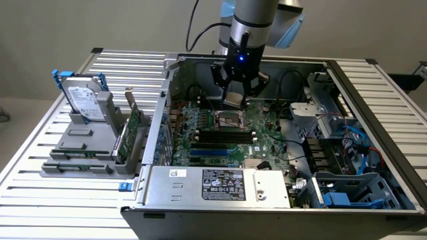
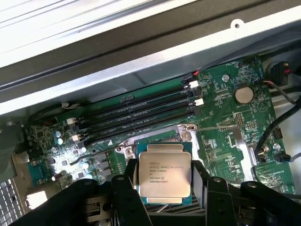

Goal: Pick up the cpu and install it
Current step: 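Place the cpu into insertion slot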

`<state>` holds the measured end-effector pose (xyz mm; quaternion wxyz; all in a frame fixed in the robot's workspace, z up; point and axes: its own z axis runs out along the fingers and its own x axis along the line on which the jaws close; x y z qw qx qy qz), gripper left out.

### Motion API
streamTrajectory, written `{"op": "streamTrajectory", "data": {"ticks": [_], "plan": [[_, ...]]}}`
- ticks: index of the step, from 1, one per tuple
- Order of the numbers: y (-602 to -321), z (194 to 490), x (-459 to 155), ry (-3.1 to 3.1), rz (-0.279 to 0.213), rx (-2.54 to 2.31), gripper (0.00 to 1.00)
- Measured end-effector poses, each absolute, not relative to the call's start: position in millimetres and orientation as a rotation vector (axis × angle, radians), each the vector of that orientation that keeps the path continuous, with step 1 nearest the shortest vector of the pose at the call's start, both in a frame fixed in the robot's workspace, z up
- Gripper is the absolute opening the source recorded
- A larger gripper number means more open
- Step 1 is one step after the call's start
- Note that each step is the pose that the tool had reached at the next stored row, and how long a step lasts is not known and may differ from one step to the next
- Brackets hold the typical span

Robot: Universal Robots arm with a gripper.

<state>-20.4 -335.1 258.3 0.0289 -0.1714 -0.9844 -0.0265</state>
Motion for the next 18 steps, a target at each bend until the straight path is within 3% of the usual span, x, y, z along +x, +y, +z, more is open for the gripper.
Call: {"op": "streamTrajectory", "data": {"ticks": [18], "plan": [[-335.1, 256.5, -20.4, -2.920, -0.095, -1.016, 0.55]]}}
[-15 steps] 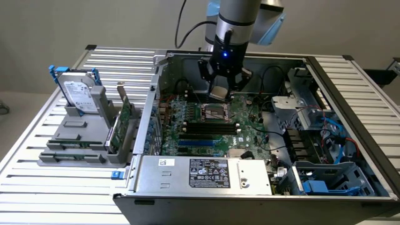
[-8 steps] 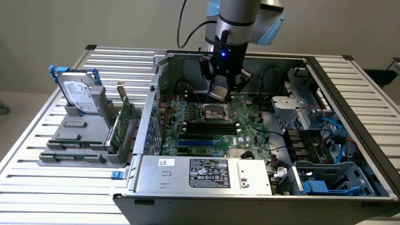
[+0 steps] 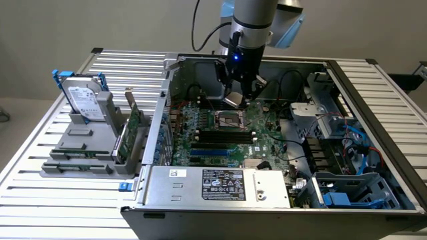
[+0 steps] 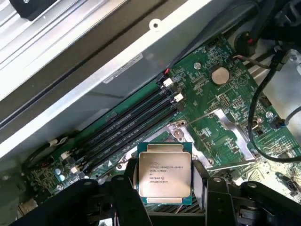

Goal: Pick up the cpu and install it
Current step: 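Place the cpu into insertion slot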

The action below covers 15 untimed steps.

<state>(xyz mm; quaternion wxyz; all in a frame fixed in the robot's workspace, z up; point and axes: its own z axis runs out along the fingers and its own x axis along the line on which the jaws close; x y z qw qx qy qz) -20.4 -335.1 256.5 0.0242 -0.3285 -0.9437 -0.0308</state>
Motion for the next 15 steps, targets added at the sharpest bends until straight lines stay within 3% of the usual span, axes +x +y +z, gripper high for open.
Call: {"op": "streamTrajectory", "data": {"ticks": [15], "plan": [[-335.1, 252.3, -20.4, -2.761, -0.105, -1.410, 0.55]]}}
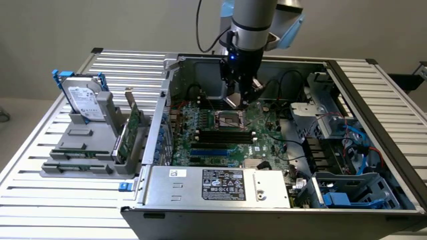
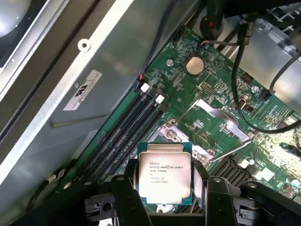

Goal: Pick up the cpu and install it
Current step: 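Place the cpu into insertion slot, then close the cpu cover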

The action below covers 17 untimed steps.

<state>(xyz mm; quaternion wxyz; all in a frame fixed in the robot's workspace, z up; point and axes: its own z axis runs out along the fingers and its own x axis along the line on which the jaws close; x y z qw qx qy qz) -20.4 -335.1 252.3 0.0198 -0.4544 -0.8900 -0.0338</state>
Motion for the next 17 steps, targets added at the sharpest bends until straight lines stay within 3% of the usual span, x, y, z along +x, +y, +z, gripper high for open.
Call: {"op": "streamTrajectory", "data": {"ticks": [17], "plan": [[-335.1, 243.4, -20.4, -2.525, -0.114, -1.817, 0.55]]}}
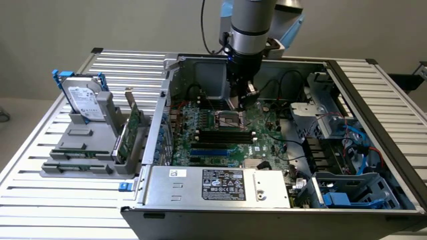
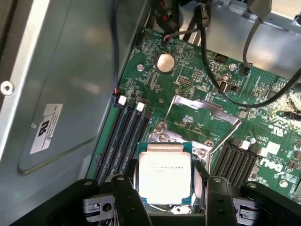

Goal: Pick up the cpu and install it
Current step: 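Close the cpu cover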

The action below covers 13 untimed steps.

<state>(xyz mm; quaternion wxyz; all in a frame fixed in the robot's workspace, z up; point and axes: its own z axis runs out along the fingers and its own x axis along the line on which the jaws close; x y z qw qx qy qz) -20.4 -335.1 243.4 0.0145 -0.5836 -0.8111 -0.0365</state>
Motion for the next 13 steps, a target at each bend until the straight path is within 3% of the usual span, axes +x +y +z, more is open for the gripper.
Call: {"op": "streamTrajectory", "data": {"ticks": [13], "plan": [[-335.1, 234.9, -21.5, -2.355, -0.114, -2.039, 0.55]]}}
